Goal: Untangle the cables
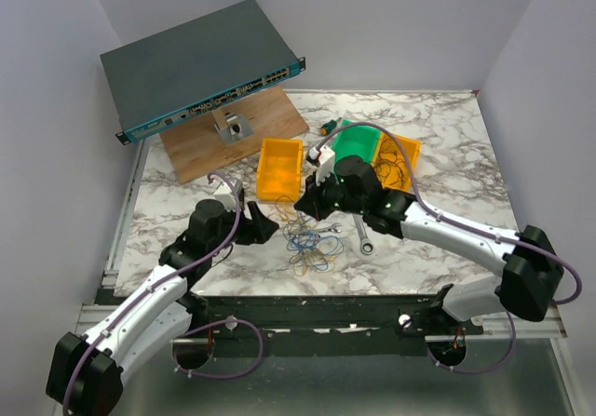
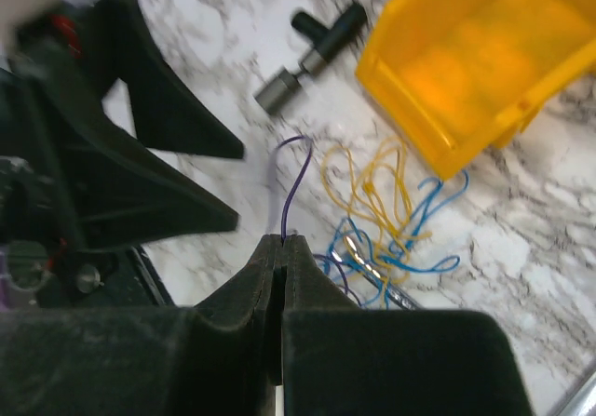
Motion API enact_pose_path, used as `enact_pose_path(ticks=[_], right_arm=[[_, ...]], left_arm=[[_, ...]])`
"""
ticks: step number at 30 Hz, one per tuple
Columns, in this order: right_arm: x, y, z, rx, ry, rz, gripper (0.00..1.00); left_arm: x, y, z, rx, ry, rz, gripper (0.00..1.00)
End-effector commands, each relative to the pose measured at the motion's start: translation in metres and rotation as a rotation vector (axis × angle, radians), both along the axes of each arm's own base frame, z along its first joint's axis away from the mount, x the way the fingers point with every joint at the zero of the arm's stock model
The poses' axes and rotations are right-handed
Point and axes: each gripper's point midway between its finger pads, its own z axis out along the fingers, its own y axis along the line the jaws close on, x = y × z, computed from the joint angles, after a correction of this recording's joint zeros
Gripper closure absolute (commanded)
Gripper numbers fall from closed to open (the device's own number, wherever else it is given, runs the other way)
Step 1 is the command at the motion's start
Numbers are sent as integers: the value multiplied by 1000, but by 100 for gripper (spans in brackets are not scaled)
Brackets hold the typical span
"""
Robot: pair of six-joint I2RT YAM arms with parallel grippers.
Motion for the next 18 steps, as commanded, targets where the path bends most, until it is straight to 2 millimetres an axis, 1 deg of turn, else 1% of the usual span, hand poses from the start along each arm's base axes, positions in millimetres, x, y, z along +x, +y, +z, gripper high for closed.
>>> enact_pose_path(ticks=[1,4,8,12,15,18], right_arm=[[-7,4,53,96,-12,2,99],[-3,1,79,143,-29,-48,99],[1,-6,123,239,-67,-109,99],[3,-14,159,320,-98,-164,99],[5,-19,177,356,-117,-194,99],[4,-22,186,375,-123,-199,99]], left_arm=[[-3,-22,16,-95,-68,-121,30],[-3,-31,18,-131,-81,-154,30],[-2,-42,15,-146,-79,-185,30],[-4,-66,17,-161,-80,-260,30],[-10,-87,20,-169,-108,-312,31],[-13,-99,24,-194,-129,-341,34]])
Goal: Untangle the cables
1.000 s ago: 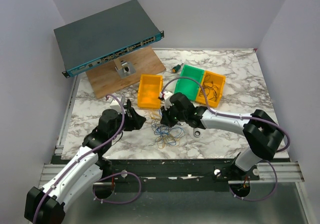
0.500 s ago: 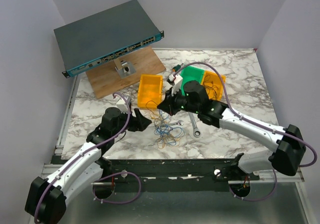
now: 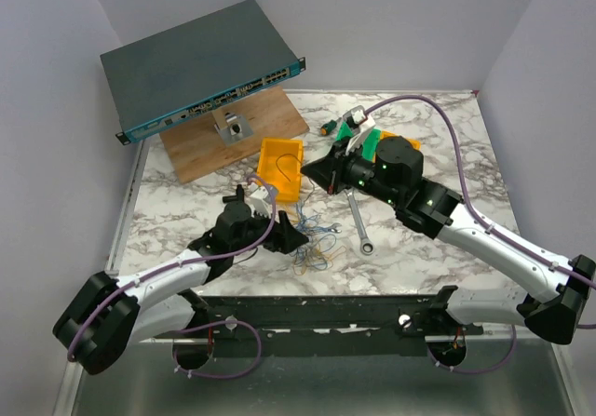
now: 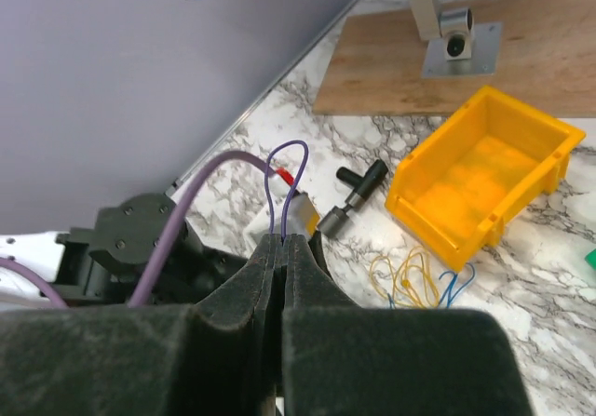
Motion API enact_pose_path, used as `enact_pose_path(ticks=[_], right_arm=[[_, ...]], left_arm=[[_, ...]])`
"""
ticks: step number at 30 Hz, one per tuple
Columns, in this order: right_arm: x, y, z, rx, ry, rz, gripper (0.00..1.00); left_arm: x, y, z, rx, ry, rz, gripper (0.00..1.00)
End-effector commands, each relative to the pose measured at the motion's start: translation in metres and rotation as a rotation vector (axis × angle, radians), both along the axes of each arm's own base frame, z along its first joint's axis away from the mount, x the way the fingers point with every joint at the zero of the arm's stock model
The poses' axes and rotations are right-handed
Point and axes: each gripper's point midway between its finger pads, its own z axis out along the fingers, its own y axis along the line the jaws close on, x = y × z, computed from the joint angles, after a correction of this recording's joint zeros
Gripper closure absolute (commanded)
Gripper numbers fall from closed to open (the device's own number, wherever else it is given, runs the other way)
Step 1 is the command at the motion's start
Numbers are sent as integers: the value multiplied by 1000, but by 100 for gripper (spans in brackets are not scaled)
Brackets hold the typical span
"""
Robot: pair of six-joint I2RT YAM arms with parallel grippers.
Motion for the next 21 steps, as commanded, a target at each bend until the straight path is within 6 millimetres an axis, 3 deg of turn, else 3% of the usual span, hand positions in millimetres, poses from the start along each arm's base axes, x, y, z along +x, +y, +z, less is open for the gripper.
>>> enact_pose_path(ticks=[1,7,11,13,18,21], right_arm=[[1,-8,27,59,-11,-51,99],[-6,-12,46,112,-8,-46,99],[-5,-26,71,162,-39,-102,99],[-2,-41,90,188,-73,-165,99],[2,-91,144,256,-188,-348,99],[4,-118,165,272,-233,-445,99]], left_arm=[[5,-27,37,-113,-118,-50,35],[23,-30,38,-79,-155,-11,41],[34,-32,33,-46,-155,21,49],[35,-36,24,-44,-143,11,50],[32,-35,-17,9,-56,23,52],[26,-38,-34,20,-9,-1,55]])
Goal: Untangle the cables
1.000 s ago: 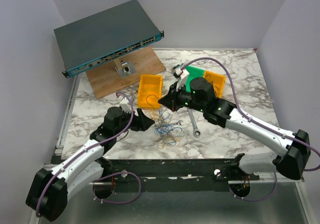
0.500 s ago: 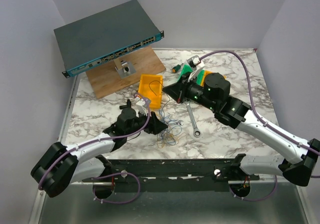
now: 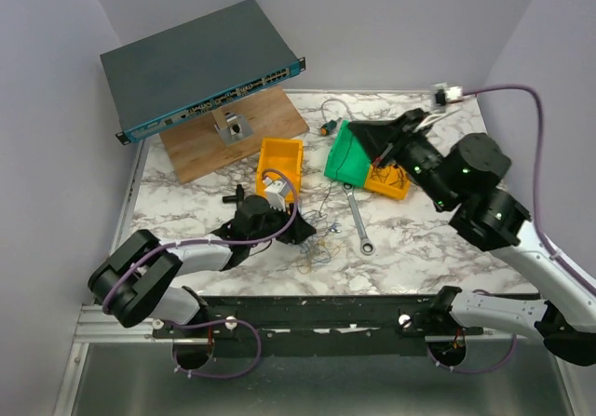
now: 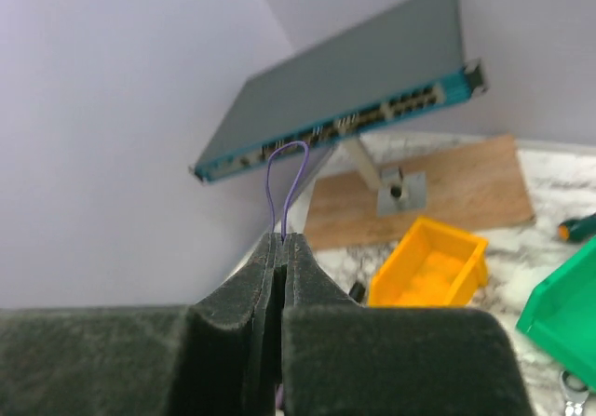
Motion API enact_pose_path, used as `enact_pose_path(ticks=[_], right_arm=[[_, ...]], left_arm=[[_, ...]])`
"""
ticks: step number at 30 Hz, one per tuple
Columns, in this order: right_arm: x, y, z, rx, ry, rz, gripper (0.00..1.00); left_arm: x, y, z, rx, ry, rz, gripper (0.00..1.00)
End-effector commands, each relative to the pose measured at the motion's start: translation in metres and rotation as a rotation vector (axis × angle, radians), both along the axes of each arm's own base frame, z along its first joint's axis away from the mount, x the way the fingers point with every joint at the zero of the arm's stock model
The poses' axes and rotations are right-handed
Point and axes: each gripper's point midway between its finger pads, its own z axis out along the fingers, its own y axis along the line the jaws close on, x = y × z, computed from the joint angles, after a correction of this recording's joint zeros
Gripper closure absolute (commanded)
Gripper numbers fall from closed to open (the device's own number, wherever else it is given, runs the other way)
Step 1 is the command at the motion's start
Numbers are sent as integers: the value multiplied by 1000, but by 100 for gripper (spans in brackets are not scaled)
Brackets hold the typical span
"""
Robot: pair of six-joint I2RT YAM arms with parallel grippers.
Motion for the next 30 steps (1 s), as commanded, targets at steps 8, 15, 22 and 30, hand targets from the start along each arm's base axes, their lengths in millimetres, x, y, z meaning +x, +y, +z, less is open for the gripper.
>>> enact_pose_path(ticks=[8,15,22,30], right_arm=[[14,-105,44,7,-86,-461,99],[19,-150,39,-59,-82,-683,100],[25,-142,17,-156,-61,-673,99],[12,-68,-95,-410,116,-270,99]], left_arm=[[-10,15,-30,65,40,41,78],[-11,42,-16,120,0,136,86],[-10,65,22,126,-100,205,88],[-13,69,56,123,-171,188,88]])
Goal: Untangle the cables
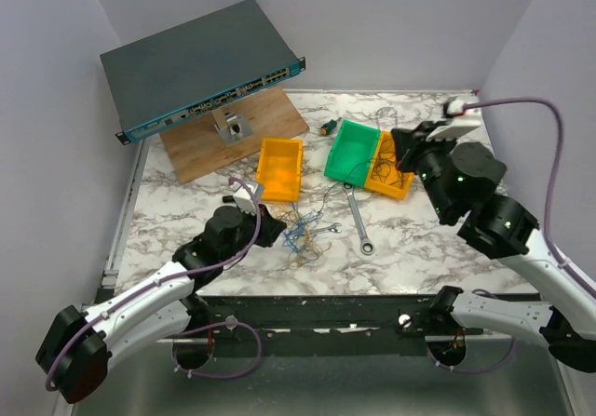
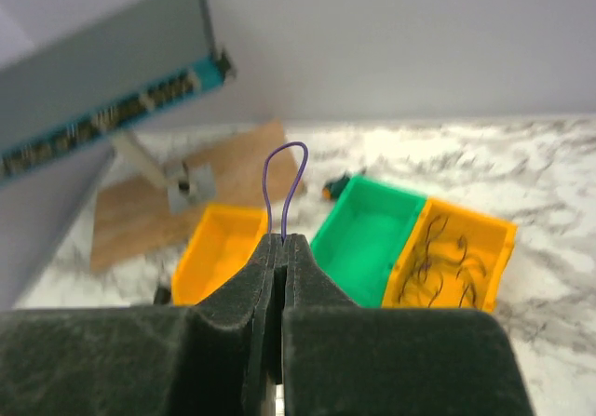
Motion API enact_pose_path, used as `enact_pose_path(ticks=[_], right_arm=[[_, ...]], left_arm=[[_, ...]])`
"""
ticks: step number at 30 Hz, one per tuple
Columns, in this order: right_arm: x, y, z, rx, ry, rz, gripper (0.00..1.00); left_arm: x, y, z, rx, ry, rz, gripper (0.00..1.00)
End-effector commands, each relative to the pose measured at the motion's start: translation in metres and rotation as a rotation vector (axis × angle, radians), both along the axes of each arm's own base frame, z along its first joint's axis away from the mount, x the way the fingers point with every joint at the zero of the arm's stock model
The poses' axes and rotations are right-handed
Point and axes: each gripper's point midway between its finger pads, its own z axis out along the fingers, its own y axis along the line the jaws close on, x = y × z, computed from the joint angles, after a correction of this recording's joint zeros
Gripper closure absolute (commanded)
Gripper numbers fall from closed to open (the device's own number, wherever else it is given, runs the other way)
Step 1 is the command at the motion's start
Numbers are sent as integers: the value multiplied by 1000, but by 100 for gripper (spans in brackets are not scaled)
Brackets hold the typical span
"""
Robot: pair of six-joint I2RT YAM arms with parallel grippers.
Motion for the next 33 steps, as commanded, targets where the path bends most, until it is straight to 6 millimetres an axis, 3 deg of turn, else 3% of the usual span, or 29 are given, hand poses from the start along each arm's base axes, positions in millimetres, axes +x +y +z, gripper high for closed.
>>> enact_pose_path(ticks=[1,7,12,15,21,26,33], right_arm=[[-25,58,-97,-151,232,341,99],[-68,122,-170,-162,392,741,99],[-77,139,-229,-166,552,809,99],[-89,144,-251,-127,606,856,99],[-108,154,-257,101,608,916,98],[-104,168,-251,364,562,918,99],[-81,179,-254,588,561,823,96]], left_arm=[[0,4,21,38,-47,-8,88],[-2,-3,33,44,-84,-67,89],[-2,-5,35,59,-104,-98,90],[-2,-7,32,61,-119,-107,90],[4,-10,24,85,-156,-126,90],[5,-17,25,90,-167,-161,90],[13,-14,24,132,-252,-144,93]])
